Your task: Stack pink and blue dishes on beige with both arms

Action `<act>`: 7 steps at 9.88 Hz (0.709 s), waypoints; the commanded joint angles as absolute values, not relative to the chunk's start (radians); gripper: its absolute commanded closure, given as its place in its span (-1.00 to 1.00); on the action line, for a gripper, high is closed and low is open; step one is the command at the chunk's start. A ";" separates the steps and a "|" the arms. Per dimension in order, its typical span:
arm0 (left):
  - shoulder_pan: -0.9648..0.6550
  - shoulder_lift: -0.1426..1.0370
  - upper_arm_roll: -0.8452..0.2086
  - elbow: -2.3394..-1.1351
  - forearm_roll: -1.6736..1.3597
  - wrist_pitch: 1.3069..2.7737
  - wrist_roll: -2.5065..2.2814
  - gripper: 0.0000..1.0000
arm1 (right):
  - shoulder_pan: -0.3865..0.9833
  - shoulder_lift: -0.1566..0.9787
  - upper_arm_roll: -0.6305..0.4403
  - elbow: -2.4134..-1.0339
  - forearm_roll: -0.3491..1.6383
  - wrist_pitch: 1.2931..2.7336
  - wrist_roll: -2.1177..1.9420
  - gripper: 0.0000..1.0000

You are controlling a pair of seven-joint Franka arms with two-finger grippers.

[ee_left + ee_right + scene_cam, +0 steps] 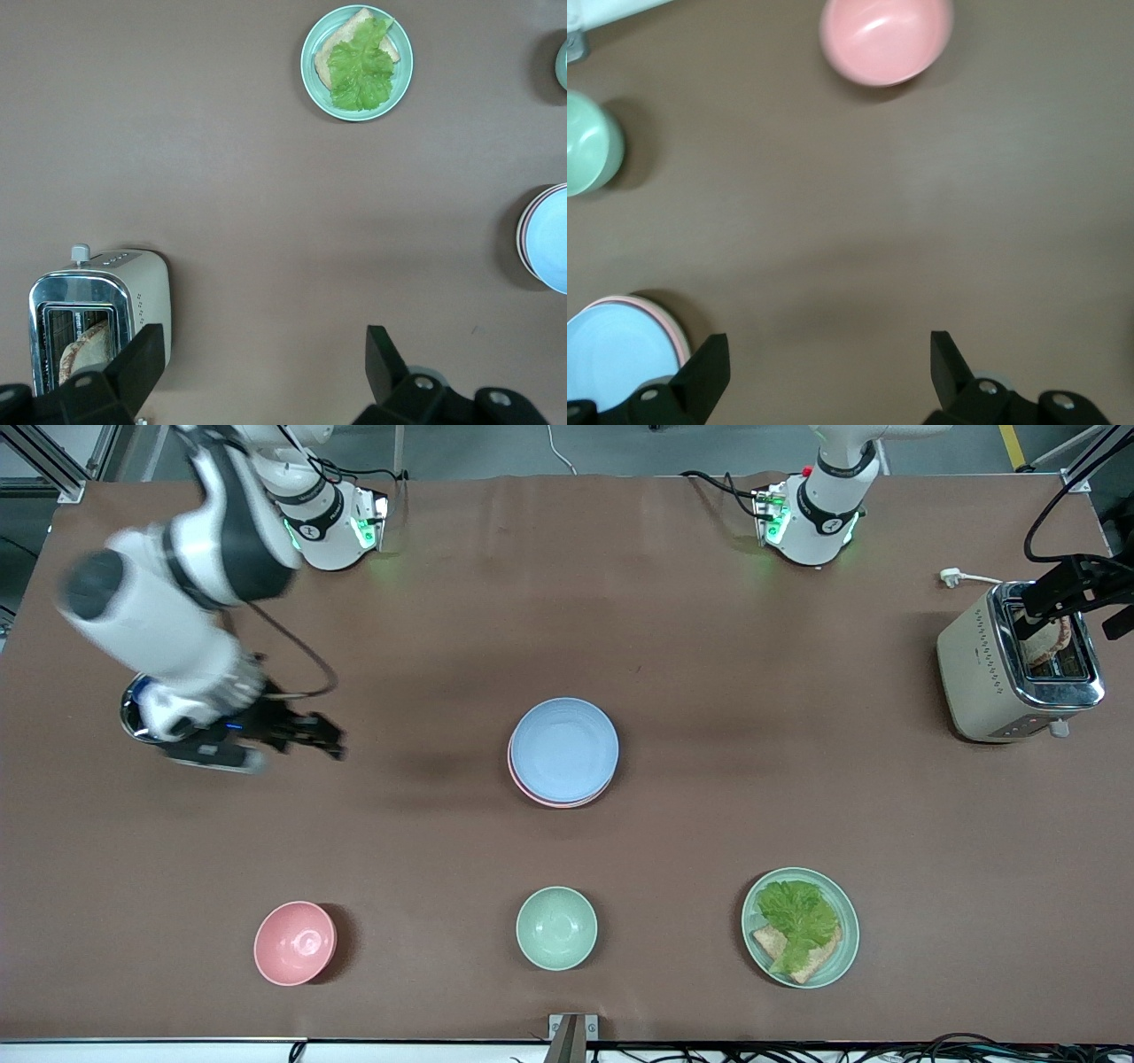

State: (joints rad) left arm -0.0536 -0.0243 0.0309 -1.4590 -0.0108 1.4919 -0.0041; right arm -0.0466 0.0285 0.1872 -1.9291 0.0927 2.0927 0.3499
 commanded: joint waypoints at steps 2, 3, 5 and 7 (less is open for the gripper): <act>-0.064 -0.025 0.037 -1.490 0.006 1.479 -0.012 -1.00 | -0.035 0.018 0.037 -1.659 0.035 1.738 0.348 -1.00; -0.067 -0.026 0.037 -1.489 0.006 1.470 -0.009 -1.00 | -0.035 0.005 0.002 -1.601 0.032 1.647 0.301 -1.00; -0.066 -0.025 0.054 -1.482 -0.005 1.456 0.001 -1.00 | -0.054 -0.002 -0.031 -1.485 0.046 1.516 0.267 -1.00; -0.066 -0.025 0.054 -1.483 -0.005 1.448 0.002 -1.00 | -0.049 -0.003 -0.079 -1.448 0.032 1.451 0.035 -1.00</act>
